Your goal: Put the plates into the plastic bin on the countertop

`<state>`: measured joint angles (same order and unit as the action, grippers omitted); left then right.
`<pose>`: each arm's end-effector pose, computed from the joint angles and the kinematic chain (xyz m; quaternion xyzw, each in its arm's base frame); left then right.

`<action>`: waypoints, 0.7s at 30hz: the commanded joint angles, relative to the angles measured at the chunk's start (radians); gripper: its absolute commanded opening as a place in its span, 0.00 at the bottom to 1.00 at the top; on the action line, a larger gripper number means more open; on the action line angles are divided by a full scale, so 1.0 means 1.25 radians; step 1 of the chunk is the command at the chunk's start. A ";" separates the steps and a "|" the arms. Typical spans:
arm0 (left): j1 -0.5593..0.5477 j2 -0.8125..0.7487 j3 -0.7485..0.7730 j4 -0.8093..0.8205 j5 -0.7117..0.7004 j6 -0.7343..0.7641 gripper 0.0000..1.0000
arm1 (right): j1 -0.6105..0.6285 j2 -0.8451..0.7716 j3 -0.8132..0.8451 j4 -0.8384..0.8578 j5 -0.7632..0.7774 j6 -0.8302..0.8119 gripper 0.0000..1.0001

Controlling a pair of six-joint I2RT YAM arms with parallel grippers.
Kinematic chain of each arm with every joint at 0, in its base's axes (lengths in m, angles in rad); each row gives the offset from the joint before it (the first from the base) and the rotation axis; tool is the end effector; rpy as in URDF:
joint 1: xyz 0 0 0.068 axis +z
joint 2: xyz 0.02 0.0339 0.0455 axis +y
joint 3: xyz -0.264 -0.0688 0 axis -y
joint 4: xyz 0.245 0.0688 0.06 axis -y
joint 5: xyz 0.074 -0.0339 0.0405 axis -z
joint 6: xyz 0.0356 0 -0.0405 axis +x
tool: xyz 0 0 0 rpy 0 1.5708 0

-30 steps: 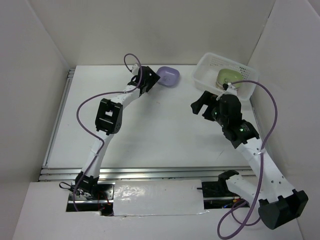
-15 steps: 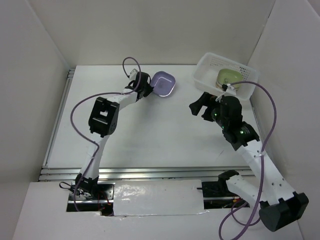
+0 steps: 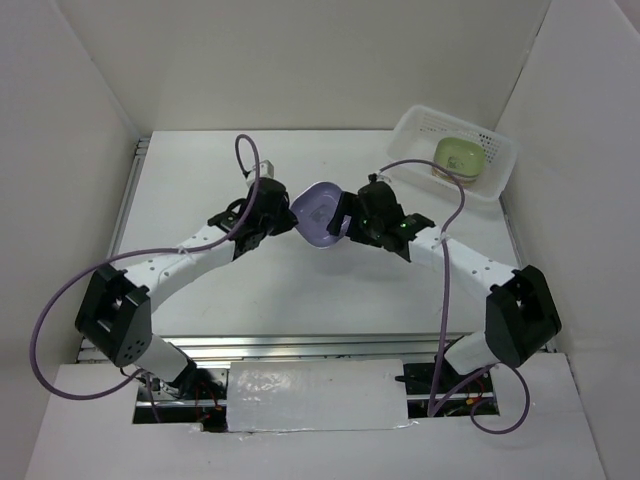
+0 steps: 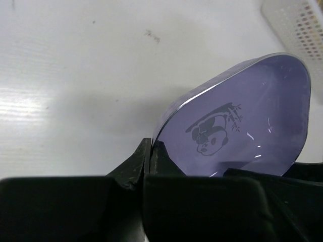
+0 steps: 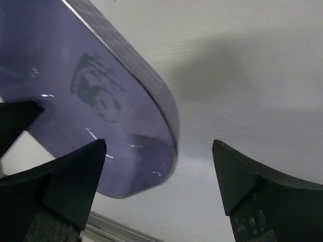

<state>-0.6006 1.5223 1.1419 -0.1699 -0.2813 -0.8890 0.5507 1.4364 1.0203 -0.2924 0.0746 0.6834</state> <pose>0.2937 -0.1892 0.2854 -0.1919 0.8452 -0.2378 0.4384 0.2708 0.1632 0.2597 0.0757 0.9048 0.2140 0.3602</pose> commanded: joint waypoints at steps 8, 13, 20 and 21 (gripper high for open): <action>-0.027 -0.151 -0.053 -0.079 -0.066 -0.034 0.19 | 0.109 -0.005 0.005 0.038 0.173 0.194 0.00; -0.032 -0.247 -0.100 -0.064 -0.076 -0.044 0.26 | 0.068 -0.024 0.008 0.039 0.150 0.203 0.00; -0.032 -0.337 -0.069 -0.217 -0.137 -0.058 0.99 | -0.088 -0.017 0.063 0.008 0.123 0.166 0.00; -0.032 -0.345 -0.058 -0.254 -0.170 -0.058 0.99 | -0.117 -0.006 0.084 -0.008 0.122 0.159 0.00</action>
<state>-0.6365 1.1198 1.0172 -0.3576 -0.4011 -0.9493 0.5007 1.4334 1.0218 -0.2840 0.2173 0.9108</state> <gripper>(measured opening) 0.993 0.029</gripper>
